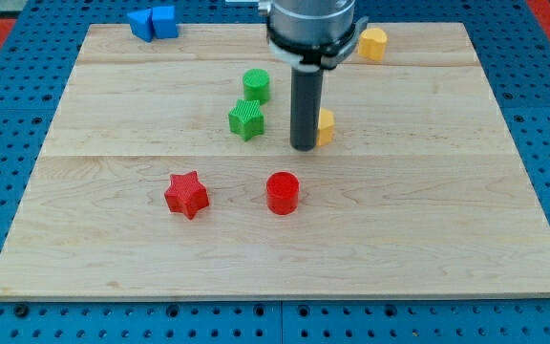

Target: Place the yellow pentagon to the bottom of the yellow heart

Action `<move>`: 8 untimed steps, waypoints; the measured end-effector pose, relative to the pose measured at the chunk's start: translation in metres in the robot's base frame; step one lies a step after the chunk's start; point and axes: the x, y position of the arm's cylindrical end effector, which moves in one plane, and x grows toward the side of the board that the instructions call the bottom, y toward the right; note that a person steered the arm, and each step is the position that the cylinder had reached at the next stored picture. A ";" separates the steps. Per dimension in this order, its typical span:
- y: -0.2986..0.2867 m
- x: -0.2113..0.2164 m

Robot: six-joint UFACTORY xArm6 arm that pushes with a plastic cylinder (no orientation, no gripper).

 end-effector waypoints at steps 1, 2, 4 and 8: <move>0.018 -0.048; 0.071 -0.034; 0.101 -0.048; 0.149 -0.107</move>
